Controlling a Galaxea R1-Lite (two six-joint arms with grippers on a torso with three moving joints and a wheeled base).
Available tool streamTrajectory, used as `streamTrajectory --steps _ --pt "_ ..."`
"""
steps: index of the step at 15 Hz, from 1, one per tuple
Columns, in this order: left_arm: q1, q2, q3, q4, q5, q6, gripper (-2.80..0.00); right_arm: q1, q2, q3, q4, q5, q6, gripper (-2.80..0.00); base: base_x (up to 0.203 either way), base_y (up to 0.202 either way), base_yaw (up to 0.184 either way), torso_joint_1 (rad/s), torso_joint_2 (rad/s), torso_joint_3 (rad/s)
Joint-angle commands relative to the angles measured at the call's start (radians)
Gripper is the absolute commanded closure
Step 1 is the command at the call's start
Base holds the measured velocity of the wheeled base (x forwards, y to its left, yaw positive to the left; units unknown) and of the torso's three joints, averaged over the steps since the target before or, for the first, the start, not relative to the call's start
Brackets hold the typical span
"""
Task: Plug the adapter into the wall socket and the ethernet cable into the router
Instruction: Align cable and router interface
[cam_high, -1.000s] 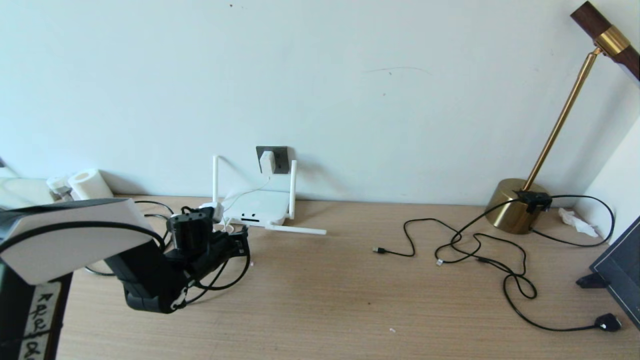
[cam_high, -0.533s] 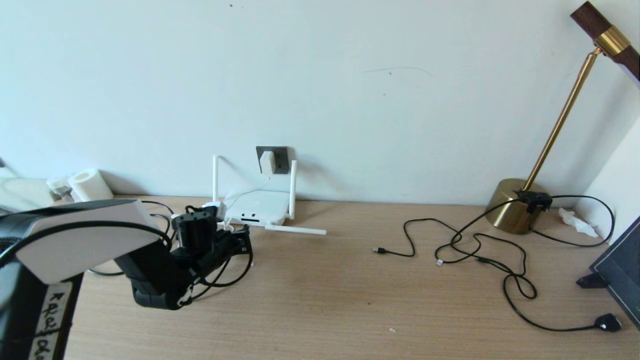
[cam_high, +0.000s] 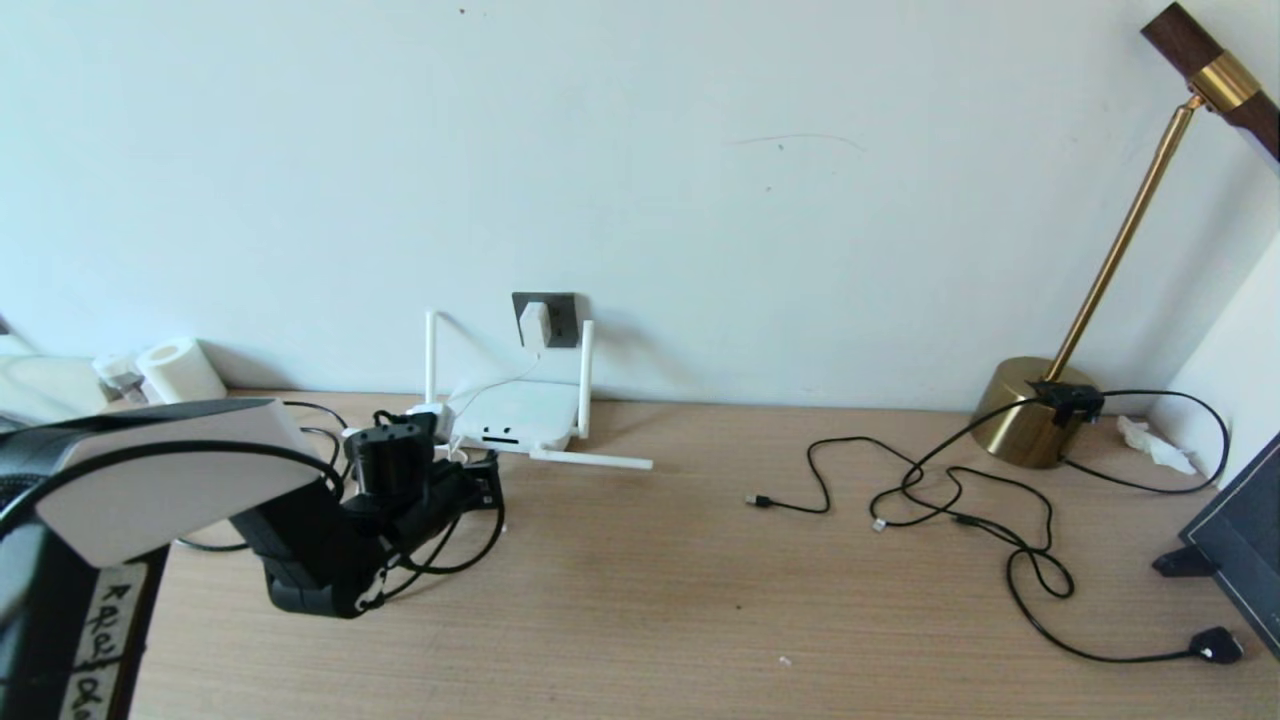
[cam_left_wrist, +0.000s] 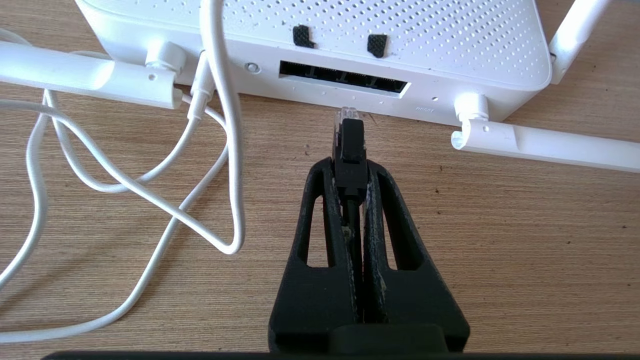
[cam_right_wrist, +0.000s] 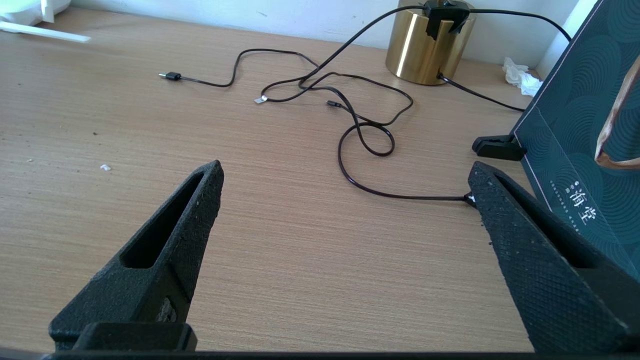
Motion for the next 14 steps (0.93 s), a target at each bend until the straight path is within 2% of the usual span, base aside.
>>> streamTrajectory --steps 1,14 --pt "0.0 0.006 -0.01 -0.007 -0.001 0.0 0.0 0.0 0.002 0.001 0.0 -0.001 -0.001 -2.8 0.0 0.0 0.0 0.0 0.0 0.0" --pt "-0.005 0.031 -0.056 -0.007 -0.001 0.0 0.0 0.0 0.002 0.001 0.0 0.001 -0.001 -2.8 0.0 0.0 0.0 0.0 0.0 0.0"
